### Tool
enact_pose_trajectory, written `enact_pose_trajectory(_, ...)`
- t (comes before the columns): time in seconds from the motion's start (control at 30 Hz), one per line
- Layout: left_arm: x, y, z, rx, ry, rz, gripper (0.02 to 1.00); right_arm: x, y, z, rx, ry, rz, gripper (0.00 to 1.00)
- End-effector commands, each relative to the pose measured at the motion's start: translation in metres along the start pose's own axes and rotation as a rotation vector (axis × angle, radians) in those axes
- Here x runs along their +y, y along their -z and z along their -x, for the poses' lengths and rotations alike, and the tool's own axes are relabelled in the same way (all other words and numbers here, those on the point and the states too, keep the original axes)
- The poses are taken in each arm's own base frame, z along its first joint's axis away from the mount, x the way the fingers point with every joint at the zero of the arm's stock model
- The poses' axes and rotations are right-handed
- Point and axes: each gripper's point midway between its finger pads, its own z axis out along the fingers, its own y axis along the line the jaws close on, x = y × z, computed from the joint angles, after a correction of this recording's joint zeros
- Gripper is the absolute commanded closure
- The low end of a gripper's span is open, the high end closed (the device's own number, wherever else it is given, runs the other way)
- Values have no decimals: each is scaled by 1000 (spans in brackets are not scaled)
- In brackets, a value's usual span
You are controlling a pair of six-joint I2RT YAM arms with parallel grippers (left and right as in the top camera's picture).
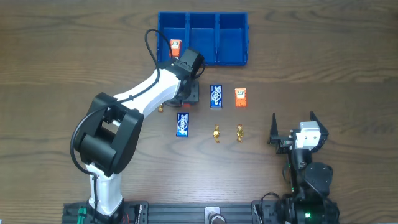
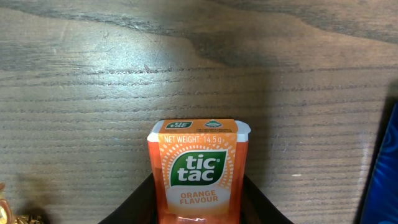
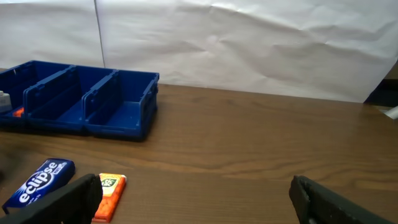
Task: Sort Candies Into Trays
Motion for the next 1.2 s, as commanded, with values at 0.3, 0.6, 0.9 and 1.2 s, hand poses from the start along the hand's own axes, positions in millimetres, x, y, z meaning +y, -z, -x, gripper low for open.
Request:
enact_pose_trajectory(0.3, 8, 140, 120, -370, 46, -40, 695, -2, 0, -2, 4, -3, -12, 3)
enact_pose_trajectory(0.6, 34, 151, 183, -371, 60, 6, 676, -2, 0, -2, 4, -3, -12, 3)
enact_pose_trajectory(0.9, 37, 103, 190, -307, 54, 26, 652, -2, 0, -2, 4, -3, -12, 3)
enact_pose_trajectory(1.2, 29, 106, 190, -312, 56, 10, 159, -2, 0, -2, 4, -3, -12, 3)
